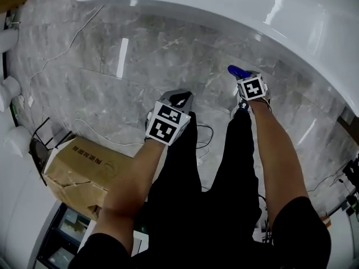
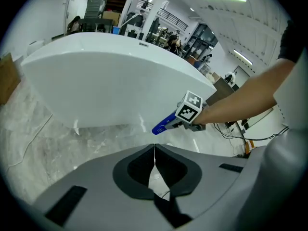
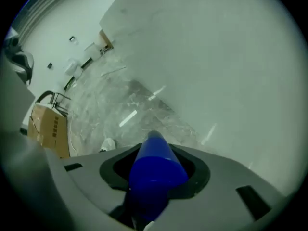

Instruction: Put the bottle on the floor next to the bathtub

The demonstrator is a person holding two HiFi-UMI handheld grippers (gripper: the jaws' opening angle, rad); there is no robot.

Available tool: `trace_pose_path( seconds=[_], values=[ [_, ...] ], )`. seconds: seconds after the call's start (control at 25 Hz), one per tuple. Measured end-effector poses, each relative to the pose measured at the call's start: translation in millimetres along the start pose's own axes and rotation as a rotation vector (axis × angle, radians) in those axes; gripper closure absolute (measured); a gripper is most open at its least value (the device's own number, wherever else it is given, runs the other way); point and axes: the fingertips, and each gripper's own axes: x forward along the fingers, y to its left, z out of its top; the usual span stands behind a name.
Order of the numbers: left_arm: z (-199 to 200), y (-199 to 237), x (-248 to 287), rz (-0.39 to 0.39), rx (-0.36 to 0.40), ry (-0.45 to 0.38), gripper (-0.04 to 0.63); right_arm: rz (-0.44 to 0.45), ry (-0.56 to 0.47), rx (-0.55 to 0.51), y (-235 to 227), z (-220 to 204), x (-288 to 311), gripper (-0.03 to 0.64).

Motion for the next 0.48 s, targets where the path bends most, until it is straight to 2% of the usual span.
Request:
trace_pose_path(
  seconds=[0.2, 0.48],
  values=[
    [-27, 17, 47, -0.016, -0.019, 0.033, 0.578, -0.053, 0.042, -0.158, -7, 11, 73, 0.446],
    [-32, 61, 97, -0.018, -0.036, 0.013, 0.578, -0.118, 0.094, -0.335, -18, 24, 163, 0.446]
  ],
)
